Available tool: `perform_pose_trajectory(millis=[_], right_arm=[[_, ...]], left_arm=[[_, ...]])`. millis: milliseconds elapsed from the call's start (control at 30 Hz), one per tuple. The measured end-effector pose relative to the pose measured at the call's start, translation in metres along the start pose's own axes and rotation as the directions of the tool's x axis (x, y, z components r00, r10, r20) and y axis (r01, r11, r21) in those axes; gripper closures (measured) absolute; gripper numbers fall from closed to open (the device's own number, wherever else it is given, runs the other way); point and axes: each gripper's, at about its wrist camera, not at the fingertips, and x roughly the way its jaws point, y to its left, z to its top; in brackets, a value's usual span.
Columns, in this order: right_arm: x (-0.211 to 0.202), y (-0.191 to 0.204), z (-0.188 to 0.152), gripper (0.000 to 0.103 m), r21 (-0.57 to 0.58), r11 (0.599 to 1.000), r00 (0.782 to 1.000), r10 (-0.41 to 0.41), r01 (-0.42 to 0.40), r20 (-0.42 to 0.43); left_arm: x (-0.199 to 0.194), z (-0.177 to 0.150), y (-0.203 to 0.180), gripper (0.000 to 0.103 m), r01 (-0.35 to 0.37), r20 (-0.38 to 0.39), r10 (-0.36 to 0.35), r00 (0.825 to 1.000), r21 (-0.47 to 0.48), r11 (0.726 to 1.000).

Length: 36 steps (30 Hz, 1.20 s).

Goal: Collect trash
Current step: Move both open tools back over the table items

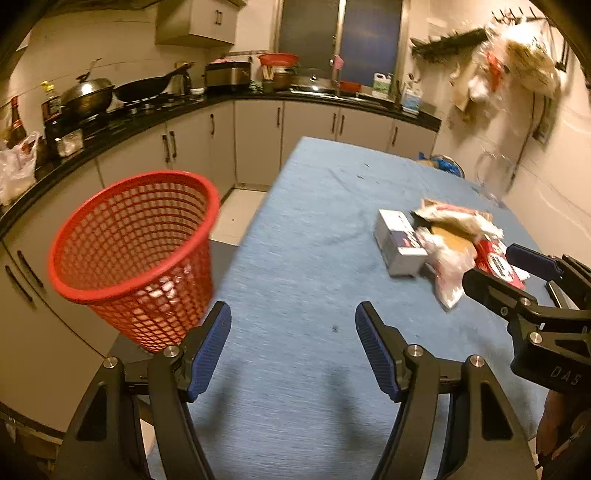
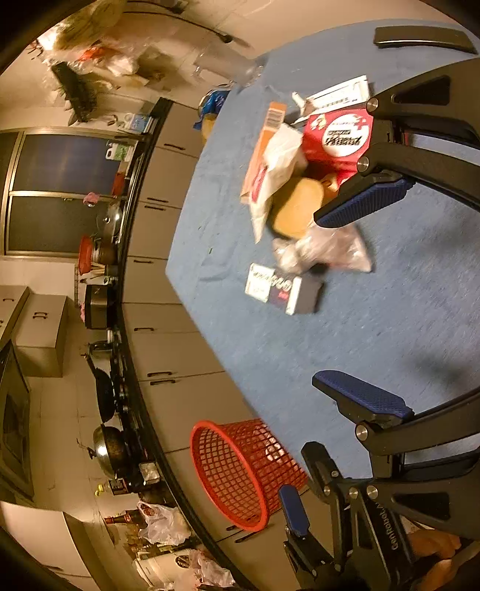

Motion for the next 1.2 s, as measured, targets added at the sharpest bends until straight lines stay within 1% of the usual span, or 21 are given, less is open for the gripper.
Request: perform_pose_trajectory(millis=[200, 467, 667, 1200], right_arm=[[0.000, -0.016, -0.010, 0.020, 0.038, 0.999, 1.000, -0.014, 0.015, -0.021], [0.000, -0.043, -0.021, 0.020, 0.090, 0.994, 0.998, -0.051, 0.054, -0.039], [-0.004, -0.062, -0.029, 0.020, 0.107, 0.991, 0.996, -0.077, 0.082, -0.044], [-0.011, -0.117, -0.042, 0.020, 0.210, 0.971, 0.992, -0.104, 0.115, -0.067]], left_arm=[[0.006, -0.003, -0.017, 0.034, 0.009, -0.015, -0.008, 1.000, 0.029, 1.000], [0.013, -0.003, -0.040, 0.034, 0.023, -0.031, -0.021, 0.999, 0.070, 0.997], [0.019, -0.002, -0.056, 0.034, 0.032, -0.040, -0.028, 0.999, 0.100, 0.994], [0.033, 0.000, -0.095, 0.034, 0.064, -0.076, -0.052, 0.996, 0.163, 0.985]])
